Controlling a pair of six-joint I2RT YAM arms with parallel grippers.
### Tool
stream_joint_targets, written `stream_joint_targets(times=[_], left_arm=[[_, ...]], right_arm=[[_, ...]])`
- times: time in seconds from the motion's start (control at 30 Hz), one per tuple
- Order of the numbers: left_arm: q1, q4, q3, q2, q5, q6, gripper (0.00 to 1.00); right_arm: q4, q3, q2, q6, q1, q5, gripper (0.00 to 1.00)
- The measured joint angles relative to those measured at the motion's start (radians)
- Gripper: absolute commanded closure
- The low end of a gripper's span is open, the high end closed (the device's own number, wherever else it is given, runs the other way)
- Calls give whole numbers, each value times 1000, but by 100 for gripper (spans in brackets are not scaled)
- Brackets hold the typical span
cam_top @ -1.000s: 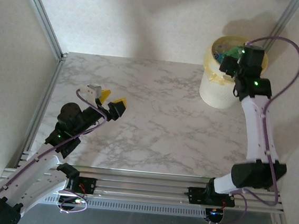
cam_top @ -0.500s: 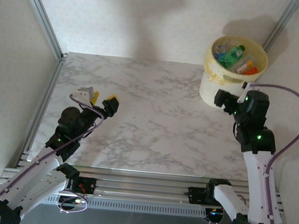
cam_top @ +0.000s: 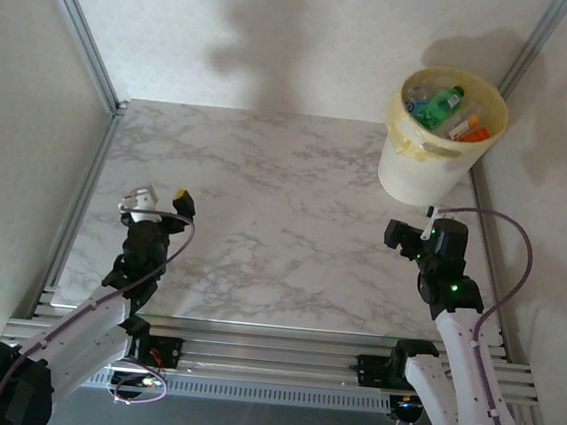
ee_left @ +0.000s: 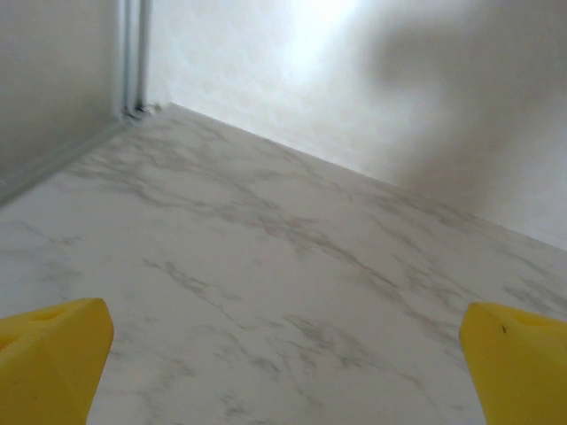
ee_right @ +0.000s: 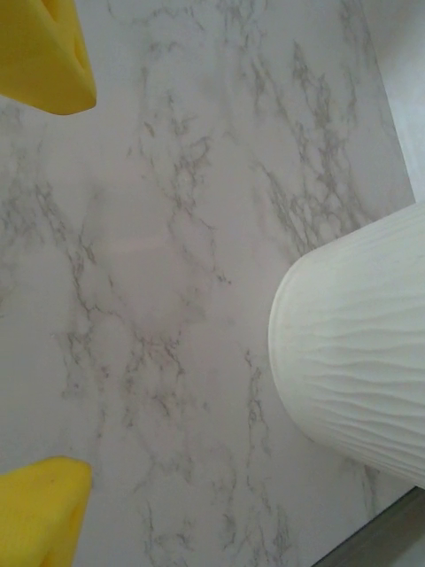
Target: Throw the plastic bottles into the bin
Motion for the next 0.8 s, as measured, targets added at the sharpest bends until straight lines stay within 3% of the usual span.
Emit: stream_joint_targets(times=[0.3, 0.5, 0.8], left_arm=[[97, 302, -103, 134, -50, 167, 0], [195, 574, -188, 375, 63, 197, 0], [231, 853, -159, 664, 251, 254, 0]], right_arm=[[351, -218, 13, -67, 0, 69, 1], [576, -308, 81, -114, 0, 113, 1], [1009, -452, 282, -209, 0, 93, 1]])
